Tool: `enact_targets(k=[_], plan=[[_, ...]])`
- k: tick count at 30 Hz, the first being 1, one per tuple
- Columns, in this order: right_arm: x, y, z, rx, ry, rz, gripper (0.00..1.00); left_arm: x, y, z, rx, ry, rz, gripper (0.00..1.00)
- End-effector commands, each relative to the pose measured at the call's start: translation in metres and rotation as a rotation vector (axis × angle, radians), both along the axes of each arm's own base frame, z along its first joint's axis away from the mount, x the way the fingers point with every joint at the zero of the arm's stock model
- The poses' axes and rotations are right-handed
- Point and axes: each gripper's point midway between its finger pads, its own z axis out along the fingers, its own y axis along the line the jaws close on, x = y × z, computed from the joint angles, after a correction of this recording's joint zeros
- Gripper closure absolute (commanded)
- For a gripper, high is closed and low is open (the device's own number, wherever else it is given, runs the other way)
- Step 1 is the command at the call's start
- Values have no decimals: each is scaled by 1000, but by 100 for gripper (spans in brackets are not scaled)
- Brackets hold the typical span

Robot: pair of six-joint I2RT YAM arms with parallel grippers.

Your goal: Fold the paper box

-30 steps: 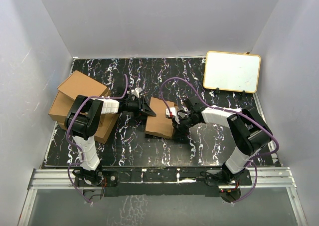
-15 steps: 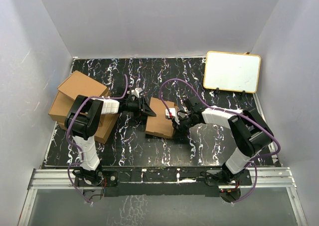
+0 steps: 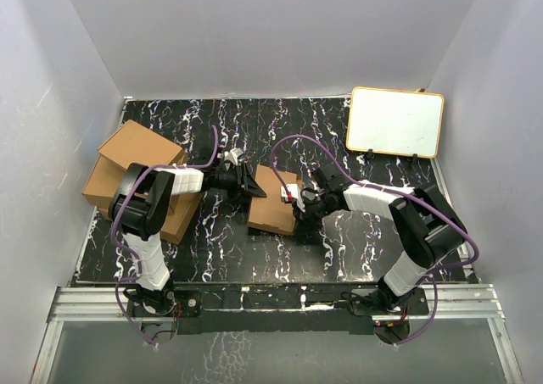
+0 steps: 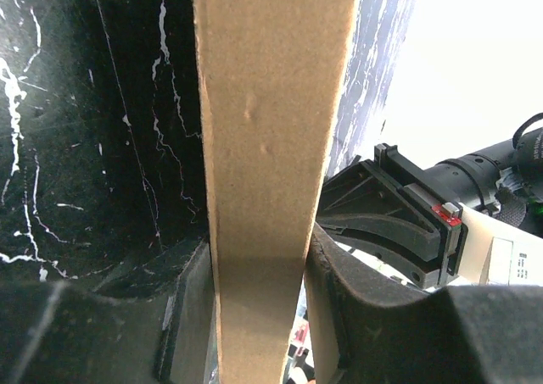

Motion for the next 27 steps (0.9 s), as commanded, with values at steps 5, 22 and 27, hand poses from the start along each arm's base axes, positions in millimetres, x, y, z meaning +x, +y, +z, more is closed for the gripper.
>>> enact_targets(k=[5,22,27], plan=[[17,8,24,42,-104,4,92,-1,20,-15,199,2,70,100],[21,19,33,36,-170,11,92,2,20,-10,307,-39,47,100],[18,18,29,27,-152,16,90,5,21,-7,354,-66,25,100]])
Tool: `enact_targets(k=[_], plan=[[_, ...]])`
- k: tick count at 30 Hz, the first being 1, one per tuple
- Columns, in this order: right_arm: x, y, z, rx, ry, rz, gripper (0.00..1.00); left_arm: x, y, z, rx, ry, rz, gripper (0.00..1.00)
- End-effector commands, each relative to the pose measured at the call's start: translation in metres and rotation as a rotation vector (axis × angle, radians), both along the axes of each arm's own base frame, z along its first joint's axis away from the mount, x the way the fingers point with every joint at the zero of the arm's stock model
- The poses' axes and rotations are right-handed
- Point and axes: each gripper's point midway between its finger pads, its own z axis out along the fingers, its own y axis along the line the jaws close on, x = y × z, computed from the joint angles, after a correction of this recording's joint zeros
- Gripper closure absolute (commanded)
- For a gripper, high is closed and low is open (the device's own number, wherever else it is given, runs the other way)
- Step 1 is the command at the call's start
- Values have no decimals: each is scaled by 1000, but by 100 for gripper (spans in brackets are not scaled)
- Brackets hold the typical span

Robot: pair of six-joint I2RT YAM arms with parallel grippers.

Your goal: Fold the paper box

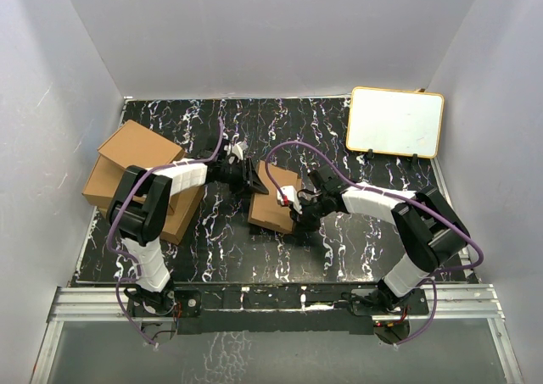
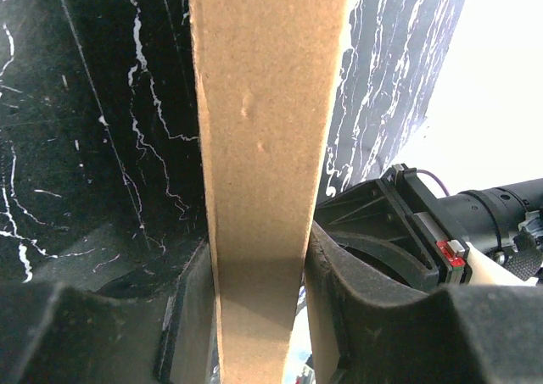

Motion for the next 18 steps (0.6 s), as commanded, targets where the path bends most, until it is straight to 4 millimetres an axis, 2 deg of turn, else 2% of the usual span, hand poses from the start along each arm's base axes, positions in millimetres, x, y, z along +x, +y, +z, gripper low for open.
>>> enact_targets(k=[1,4,6,12,15,18], plan=[[15,12,24,59,-73,17,90,1,27,-20,223,-21,27,100],[13,7,25,54,-64,27,85,3,31,-17,254,-28,7,100],[16,3,32,64,-65,25,79,1,33,-18,274,-20,-11,100],[36,-25,61,124,-81,-43,62,3,39,-16,329,-24,-41,100],[58,-50,75,158,-88,-156,61,4,40,-15,369,-26,-65,100],[70,-68,84,185,-88,-233,61,5,38,-13,432,-34,-101,100]])
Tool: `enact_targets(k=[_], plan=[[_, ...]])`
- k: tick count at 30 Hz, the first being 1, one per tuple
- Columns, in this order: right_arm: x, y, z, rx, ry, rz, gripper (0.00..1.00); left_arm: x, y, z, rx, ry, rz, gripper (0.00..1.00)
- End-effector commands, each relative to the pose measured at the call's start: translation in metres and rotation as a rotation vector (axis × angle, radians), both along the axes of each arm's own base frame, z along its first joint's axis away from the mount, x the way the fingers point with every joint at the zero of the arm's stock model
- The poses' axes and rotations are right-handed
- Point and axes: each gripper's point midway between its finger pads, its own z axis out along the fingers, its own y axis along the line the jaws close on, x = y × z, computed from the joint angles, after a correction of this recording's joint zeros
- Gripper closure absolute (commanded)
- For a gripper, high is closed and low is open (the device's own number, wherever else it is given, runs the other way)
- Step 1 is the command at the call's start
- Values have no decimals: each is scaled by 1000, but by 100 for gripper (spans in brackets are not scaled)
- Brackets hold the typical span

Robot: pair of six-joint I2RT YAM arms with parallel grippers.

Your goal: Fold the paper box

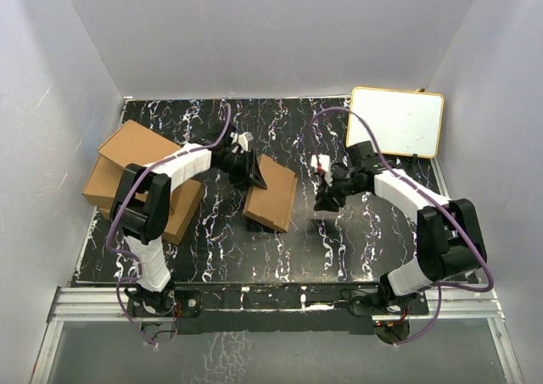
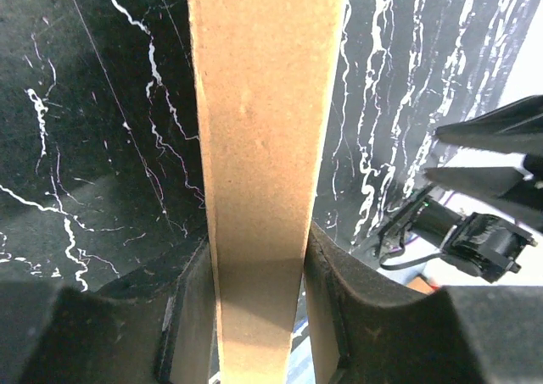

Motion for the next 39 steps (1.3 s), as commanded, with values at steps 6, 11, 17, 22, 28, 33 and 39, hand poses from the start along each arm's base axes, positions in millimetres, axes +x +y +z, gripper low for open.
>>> enact_targets(k=[6,11,17,22,28,33,39], plan=[[28,-25,37,104,-44,-127,61,-6,21,-27,423,7,-99,100],[34,-35,41,120,-40,-172,61,-6,13,-21,580,-27,-158,100],[40,-50,54,161,-55,-222,61,-7,-5,-16,773,-76,-250,100],[45,-70,62,195,-67,-278,60,-16,-20,-18,919,-99,-337,100],[45,-84,72,232,-81,-308,60,-32,-34,-34,1009,-109,-406,100],[44,-86,73,244,-82,-312,60,-44,-36,-51,1043,-95,-430,100],[43,-87,75,248,-85,-312,60,-48,-36,-62,1056,-89,-450,100]])
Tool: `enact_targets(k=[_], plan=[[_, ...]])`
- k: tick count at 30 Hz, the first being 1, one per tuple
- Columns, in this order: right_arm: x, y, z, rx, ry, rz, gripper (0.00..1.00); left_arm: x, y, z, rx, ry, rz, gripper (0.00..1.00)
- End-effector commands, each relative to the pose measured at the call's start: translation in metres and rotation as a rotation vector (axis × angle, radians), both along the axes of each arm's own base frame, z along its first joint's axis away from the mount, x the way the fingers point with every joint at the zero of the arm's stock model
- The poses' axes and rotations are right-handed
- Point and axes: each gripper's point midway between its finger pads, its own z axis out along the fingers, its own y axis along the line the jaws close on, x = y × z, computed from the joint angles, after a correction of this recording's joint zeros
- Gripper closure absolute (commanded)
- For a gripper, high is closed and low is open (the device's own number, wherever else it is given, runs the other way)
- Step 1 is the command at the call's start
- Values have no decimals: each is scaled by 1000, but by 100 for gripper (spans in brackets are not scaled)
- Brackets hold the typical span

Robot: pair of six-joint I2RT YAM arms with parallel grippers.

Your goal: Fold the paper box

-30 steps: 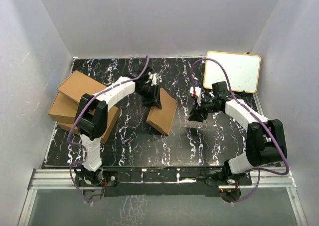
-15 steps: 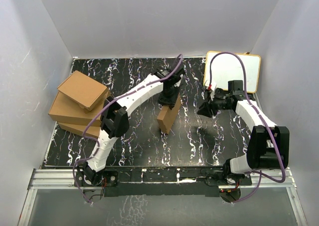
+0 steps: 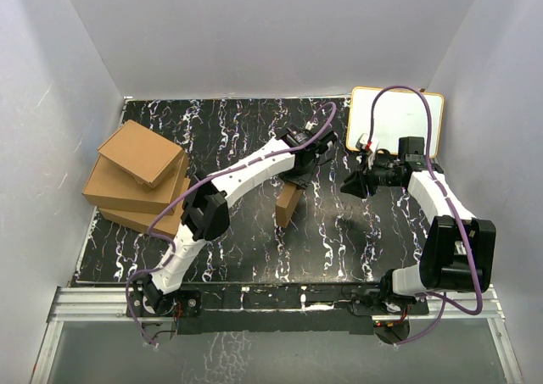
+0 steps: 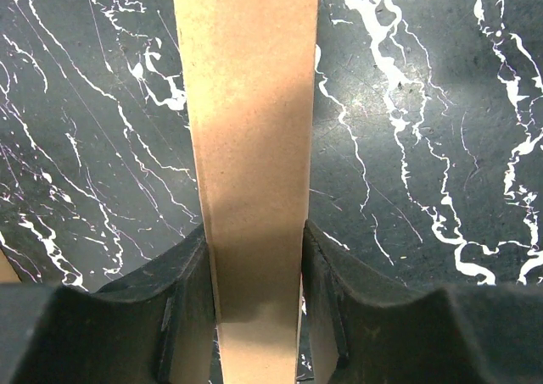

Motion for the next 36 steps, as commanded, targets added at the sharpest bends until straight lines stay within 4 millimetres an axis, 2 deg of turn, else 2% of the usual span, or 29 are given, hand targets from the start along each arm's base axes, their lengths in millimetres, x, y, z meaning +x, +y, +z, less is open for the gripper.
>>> enact_targets(k=[1,6,8,11,15,20,23,26,28,31,32,34,36], plan=[[3,2,21,34,-83,24,60,-42,56,-89,337,252,-33,100],[2,1,23,39,-85,22,60,-31,41,-81,239,222,-27,97],[1,0,23,40,-88,20,60,-23,35,-68,130,211,-4,87],[0,-1,23,42,-86,17,60,-9,36,-50,-83,194,55,76],[1,-3,20,43,-75,13,60,8,54,-30,-387,202,155,59],[1,-4,13,41,-54,8,60,31,81,0,-589,129,222,29],[1,-5,9,31,-43,2,60,43,101,15,-620,75,254,23],[1,-7,8,15,-34,-5,59,54,120,39,-609,-30,260,22],[2,-11,8,-11,-28,-28,57,56,126,61,-627,-114,235,22],[10,-23,16,-85,-45,-92,53,48,130,110,-718,-277,170,22],[13,-28,22,-112,-63,-117,48,44,133,128,-755,-340,150,21],[22,-38,41,-155,-115,-179,38,33,143,159,-810,-470,120,7],[33,-47,70,-168,-175,-255,21,21,160,186,-843,-608,122,3]])
